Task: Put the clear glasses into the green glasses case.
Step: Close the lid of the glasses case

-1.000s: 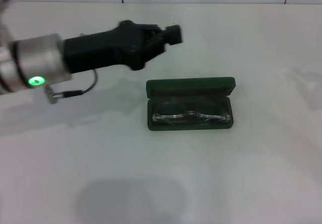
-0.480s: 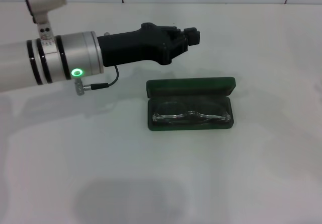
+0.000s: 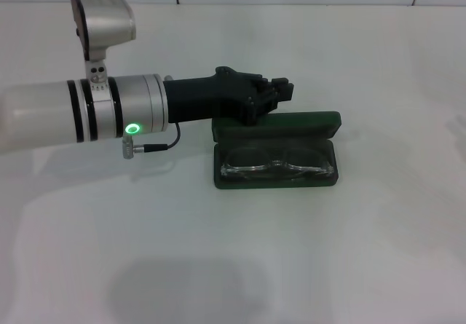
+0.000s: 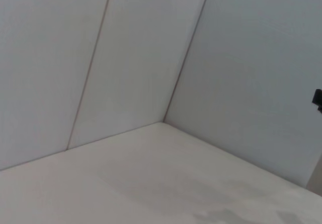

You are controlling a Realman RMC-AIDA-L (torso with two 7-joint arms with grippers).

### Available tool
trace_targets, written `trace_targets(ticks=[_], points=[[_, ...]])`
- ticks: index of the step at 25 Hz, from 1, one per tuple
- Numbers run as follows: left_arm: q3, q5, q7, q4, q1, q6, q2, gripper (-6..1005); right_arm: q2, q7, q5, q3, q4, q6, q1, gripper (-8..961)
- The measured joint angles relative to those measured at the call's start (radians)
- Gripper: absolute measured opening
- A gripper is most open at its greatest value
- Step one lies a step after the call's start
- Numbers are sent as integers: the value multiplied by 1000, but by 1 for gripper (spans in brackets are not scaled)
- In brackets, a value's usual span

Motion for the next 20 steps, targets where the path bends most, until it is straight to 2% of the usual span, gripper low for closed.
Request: trace_targets(ticks=[8, 20], points=[[4, -21, 49, -56, -1, -53, -1, 108, 0, -7, -24, 0, 18, 3, 8, 151], [24, -23, 55, -79, -21, -118, -5, 105, 0, -18, -24, -2, 40, 4, 12, 151]])
